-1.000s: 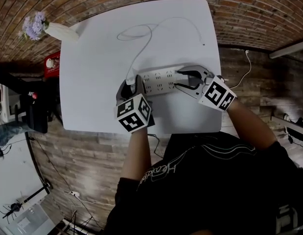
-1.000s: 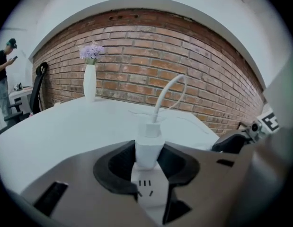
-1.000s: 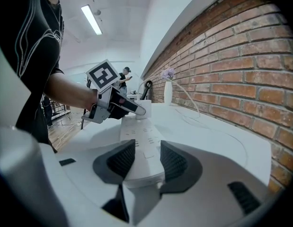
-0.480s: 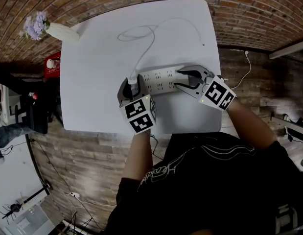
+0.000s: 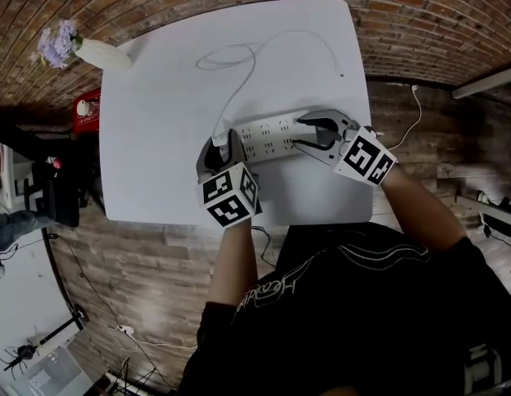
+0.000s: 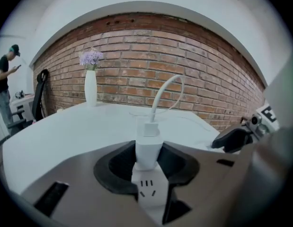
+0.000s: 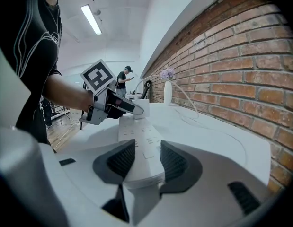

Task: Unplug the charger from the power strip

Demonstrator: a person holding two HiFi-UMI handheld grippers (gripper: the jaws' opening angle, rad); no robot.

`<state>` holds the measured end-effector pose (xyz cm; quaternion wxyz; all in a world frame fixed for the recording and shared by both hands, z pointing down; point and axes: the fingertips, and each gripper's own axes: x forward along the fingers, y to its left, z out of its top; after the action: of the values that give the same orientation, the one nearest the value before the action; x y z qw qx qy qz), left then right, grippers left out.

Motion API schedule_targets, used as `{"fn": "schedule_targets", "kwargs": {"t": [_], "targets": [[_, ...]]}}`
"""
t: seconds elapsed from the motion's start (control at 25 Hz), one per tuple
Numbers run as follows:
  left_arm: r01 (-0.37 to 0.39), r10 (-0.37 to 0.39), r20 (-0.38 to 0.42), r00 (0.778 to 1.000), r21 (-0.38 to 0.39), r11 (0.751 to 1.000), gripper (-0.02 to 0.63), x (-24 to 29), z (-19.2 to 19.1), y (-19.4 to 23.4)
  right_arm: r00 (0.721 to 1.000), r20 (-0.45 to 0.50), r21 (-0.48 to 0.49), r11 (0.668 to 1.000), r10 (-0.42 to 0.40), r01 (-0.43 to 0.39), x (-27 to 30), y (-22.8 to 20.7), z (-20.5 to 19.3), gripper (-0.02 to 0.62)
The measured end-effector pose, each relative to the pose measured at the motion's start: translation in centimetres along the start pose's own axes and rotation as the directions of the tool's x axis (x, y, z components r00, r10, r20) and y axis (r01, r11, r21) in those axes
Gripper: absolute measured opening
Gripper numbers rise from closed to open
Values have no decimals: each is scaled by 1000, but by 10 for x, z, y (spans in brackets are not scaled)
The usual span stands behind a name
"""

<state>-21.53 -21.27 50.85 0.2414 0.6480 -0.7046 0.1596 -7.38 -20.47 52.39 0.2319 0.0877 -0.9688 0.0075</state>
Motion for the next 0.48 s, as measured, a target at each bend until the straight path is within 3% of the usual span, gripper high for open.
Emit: {"fn": "schedule_targets", "kwargs": {"t": [0.12,0.2,0.28,0.48], "targets": [[-58,57,17,998,88,994,133,-3,4,-5,1000,7,0,1000,-2,2,-1,0,0,146],[-68,66,21,998,108,992,133,-3,6,-7,1000,10,3,1000,-4,4,-2,0,0,147],[-45,44,10,999,74,996,133,-3,5,-6,1000,8,4,1000,-5,5,-1,0,0,147],[35,-37,-21,999,-96,995,139,-3,0,0,1000,1,2,1000,-1,1,0,0,0,147]]}}
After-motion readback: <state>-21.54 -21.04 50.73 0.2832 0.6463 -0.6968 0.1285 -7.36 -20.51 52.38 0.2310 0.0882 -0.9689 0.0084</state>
